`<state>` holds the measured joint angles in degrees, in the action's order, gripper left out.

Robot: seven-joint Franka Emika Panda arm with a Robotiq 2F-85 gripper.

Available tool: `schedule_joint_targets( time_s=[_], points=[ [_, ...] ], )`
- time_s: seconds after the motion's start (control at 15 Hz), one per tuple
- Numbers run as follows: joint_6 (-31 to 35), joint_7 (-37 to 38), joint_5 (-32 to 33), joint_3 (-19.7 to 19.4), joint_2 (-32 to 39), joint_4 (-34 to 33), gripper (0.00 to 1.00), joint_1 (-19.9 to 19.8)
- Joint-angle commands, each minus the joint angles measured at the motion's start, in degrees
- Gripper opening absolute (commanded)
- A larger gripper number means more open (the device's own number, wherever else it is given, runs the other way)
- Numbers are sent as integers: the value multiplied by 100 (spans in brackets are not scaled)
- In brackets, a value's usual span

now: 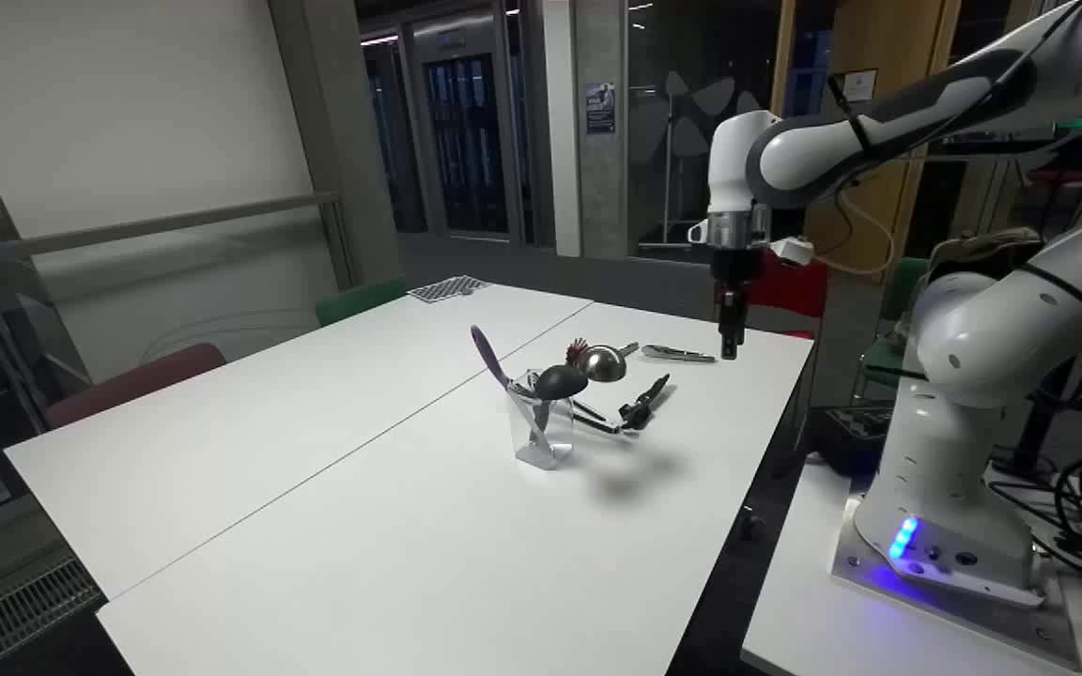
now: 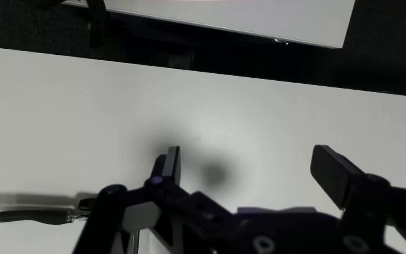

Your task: Put the can opener inside the container

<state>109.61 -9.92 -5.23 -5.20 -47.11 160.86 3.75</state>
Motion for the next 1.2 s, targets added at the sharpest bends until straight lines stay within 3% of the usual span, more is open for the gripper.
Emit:
schedule_joint_targets(
  time_s=[0.0, 0.13, 0.27, 0.67, 0.93, 1.13],
  points=[
    [-14, -27, -28, 39, 5, -9, 100, -44],
    [-14, -27, -28, 40, 12, -9, 100, -44],
    [-44, 104, -639, -312, 345, -362, 100, -58],
    [199, 312, -1544, -823, 1248, -1365, 100, -460],
    [536, 525, -2047, -1053, 1603, -1578, 100, -836],
    [1154, 756, -2539, -1059, 1807, -1494, 100, -1022]
  ],
)
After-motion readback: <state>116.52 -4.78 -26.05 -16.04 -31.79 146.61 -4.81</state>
